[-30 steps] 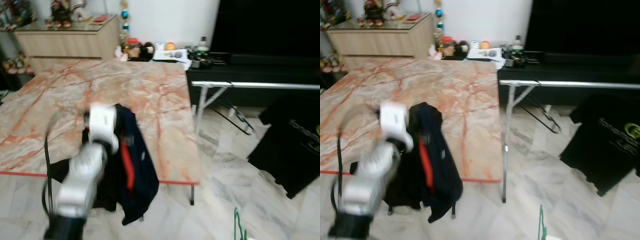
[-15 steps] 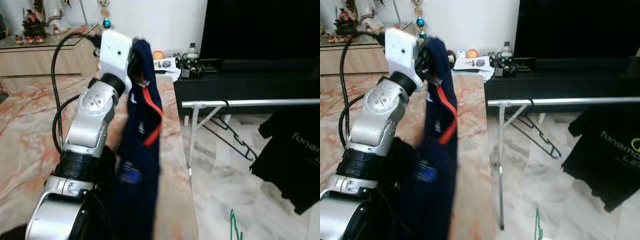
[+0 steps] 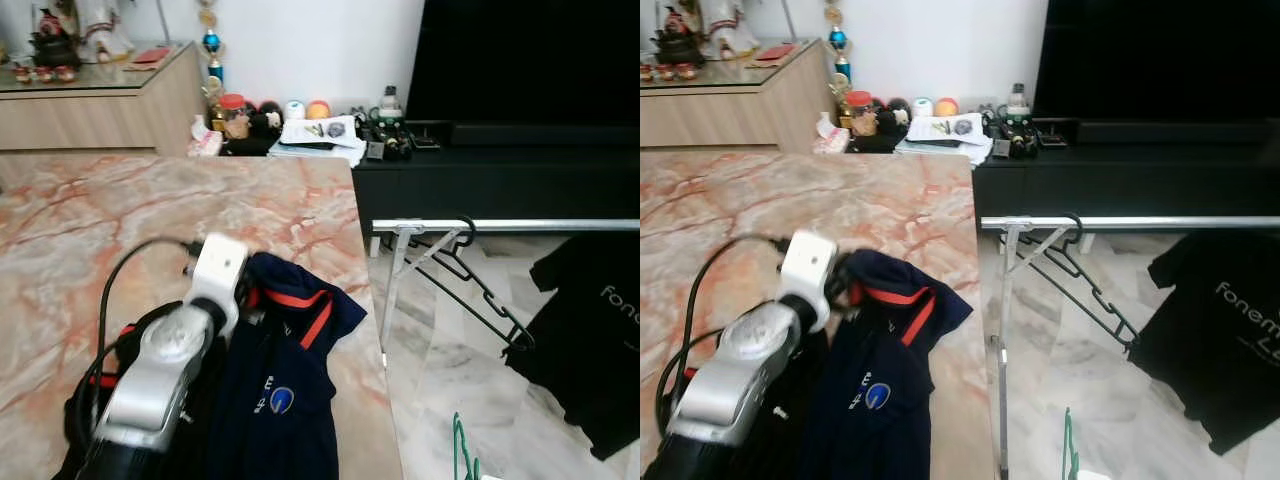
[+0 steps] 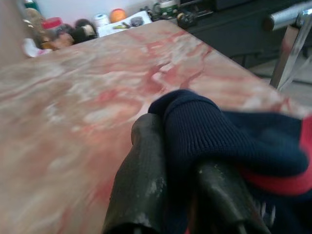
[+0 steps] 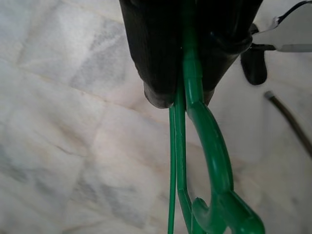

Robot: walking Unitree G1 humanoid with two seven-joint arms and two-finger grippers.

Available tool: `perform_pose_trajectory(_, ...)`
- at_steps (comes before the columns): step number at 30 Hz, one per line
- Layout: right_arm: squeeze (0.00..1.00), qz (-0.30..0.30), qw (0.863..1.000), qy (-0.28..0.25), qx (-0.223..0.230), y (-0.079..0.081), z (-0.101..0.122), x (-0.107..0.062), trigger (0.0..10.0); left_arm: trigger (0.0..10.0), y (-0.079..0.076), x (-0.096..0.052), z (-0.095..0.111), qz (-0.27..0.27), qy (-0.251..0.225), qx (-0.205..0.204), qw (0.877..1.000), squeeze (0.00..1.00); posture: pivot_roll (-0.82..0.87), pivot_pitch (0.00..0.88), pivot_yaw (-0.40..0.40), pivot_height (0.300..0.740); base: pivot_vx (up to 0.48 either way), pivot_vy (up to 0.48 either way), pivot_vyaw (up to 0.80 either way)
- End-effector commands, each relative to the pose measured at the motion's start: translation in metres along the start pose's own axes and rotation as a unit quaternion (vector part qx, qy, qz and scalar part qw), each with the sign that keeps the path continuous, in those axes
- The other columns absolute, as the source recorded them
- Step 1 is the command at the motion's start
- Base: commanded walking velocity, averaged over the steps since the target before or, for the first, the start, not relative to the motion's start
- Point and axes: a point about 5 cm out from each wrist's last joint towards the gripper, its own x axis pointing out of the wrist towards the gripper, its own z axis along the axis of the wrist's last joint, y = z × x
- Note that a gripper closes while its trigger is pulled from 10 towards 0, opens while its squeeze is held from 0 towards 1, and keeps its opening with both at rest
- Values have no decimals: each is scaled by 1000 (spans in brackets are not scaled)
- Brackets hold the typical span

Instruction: Hang hanger

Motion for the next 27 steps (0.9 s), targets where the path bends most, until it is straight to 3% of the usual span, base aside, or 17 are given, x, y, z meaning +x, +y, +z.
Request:
perform_pose_trajectory(1,0,2,1000,0,-3,0,1,0,10000,10000,-5,-7,3,-23,-8,34,999,1000,111,18,26,740,0,0,0)
perform_pose_trajectory(8,0,6,1000,-4,-8,6,10,2,10000,10000,-14,-34,-9,-68,13,33,997,1000,115,18,22,740,0,0,0)
perform_pose_trajectory(11,0,10,1000,-4,-11,13,13,3,10000,10000,-22,-42,-11,-125,23,49,991,1000,119,16,17,740,0,0,0)
perform_pose_trajectory(12,0,14,1000,-4,-15,19,16,4,10000,10000,-26,-49,-15,-166,34,81,982,1000,119,16,17,740,0,0,0)
perform_pose_trajectory(13,0,16,1000,-5,-16,23,19,5,10000,10000,-28,-55,-16,-193,39,86,977,1000,119,16,17,740,0,0,0)
perform_pose_trajectory(14,0,16,1000,-5,-16,23,19,5,10000,10000,-28,-55,-16,-193,39,86,977,1000,119,16,17,740,0,0,0)
perform_pose_trajectory(22,0,15,1000,-17,-19,22,44,7,10000,10000,-17,-70,-4,-251,35,19,967,1000,124,9,13,740,0,0,0)
perform_pose_trajectory(24,0,15,1000,-18,-19,22,46,8,10000,10000,-14,-71,-1,-251,27,8,968,1000,122,5,14,740,0,0,0)
perform_pose_trajectory(25,0,15,1000,-20,-18,24,50,8,10000,10000,-1,-67,8,-221,-7,-30,975,1000,122,5,14,740,0,0,0)
perform_pose_trajectory(26,0,15,1000,-20,-18,24,50,8,10000,10000,-1,-67,8,-221,-7,-30,975,1000,122,5,14,740,0,0,0)
perform_pose_trajectory(27,0,15,1000,-20,-18,25,52,8,10000,10000,6,-66,10,-201,-22,-60,977,1000,122,5,14,740,0,0,0)
